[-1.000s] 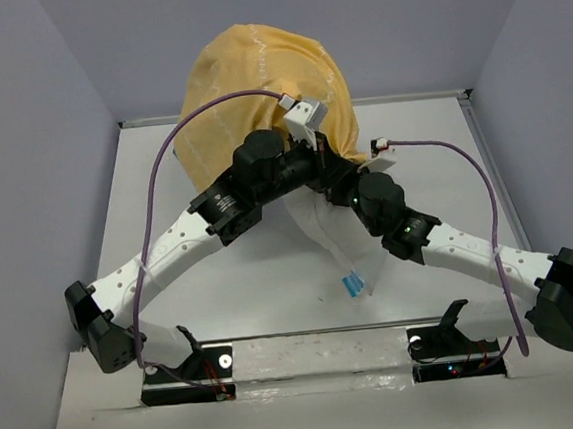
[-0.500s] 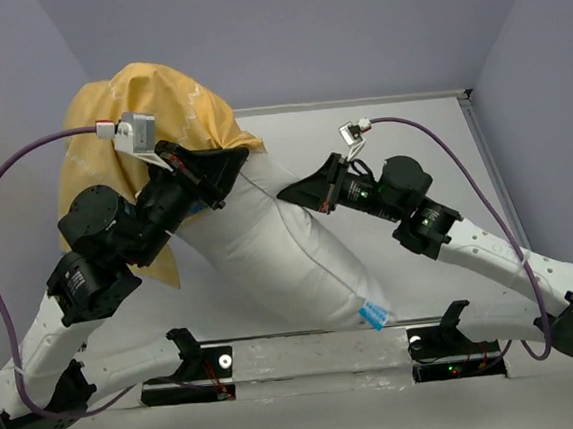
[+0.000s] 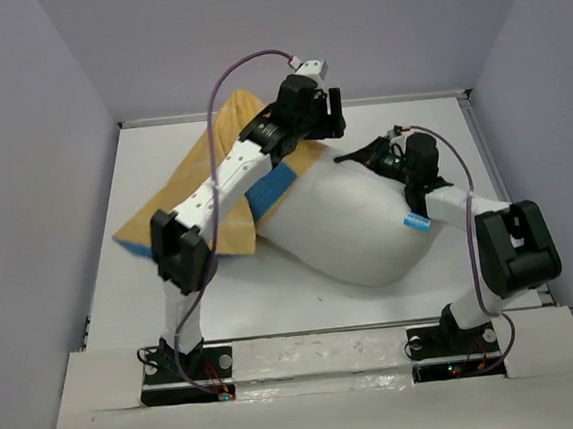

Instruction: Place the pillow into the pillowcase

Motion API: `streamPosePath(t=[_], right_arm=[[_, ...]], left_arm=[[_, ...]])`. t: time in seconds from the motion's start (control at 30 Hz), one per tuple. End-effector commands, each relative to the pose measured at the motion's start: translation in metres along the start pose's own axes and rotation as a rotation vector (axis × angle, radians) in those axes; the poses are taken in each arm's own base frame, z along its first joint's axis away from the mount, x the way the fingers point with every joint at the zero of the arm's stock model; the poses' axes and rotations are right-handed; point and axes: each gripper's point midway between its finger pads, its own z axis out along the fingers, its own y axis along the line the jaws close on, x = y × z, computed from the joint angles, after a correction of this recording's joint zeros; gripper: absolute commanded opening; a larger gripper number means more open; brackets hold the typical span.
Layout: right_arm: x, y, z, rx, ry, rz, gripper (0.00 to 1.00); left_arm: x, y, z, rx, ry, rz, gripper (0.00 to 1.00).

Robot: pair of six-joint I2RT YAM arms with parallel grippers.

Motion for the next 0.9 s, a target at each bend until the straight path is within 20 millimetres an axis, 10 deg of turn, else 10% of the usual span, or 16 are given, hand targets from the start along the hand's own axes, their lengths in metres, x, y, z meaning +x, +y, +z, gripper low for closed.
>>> streamPosePath(t=[0.0, 0.03, 0.17, 0.3, 0.4, 0.5, 0.63, 0.73, 0.87], right_arm=[[-0.093, 0.040, 0.012, 0.047, -0.209, -0.210, 0.25], [-0.106, 0.048, 0.014, 0.082, -0.244, -0.264, 0.27], [-0.151, 0.089, 0.008, 0.207, -0.387, -0.543, 0.60], [-0.140, 0.103, -0.019, 0.247, -0.404, -0.662, 0.75], [-0.098, 0.122, -0.044, 0.227, -0.398, -0.809, 0.77], [-0.055, 0.104, -0.043, 0.273, -0.331, -0.906, 0.76], [0.008, 0.075, -0.025, 0.319, -0.118, -1.053, 0.76], [0.019, 0.033, -0.005, 0.428, 0.027, -1.130, 0.80], [0.002, 0.014, 0.001, 0.541, 0.012, -1.177, 0.81]], left_arm=[[-0.123, -0.032, -0.026, 0.074, -0.216, 0.114, 0.80], [-0.084, -0.003, 0.010, -0.023, -0.101, 0.115, 0.80], [-0.126, 0.010, -0.043, -0.103, -0.193, 0.134, 0.81], [-0.101, 0.003, -0.071, -0.189, -0.116, 0.212, 0.81], [-0.112, 0.022, -0.088, -0.429, -0.190, 0.297, 0.81], [-0.161, 0.022, -0.117, -0.220, -0.292, 0.184, 0.80], [-0.208, 0.046, -0.201, -0.316, -0.473, 0.189, 0.81], [-0.186, 0.081, -0.261, -0.448, -0.554, 0.222, 0.86], [-0.107, 0.134, -0.257, -0.576, -0.379, 0.142, 0.88]])
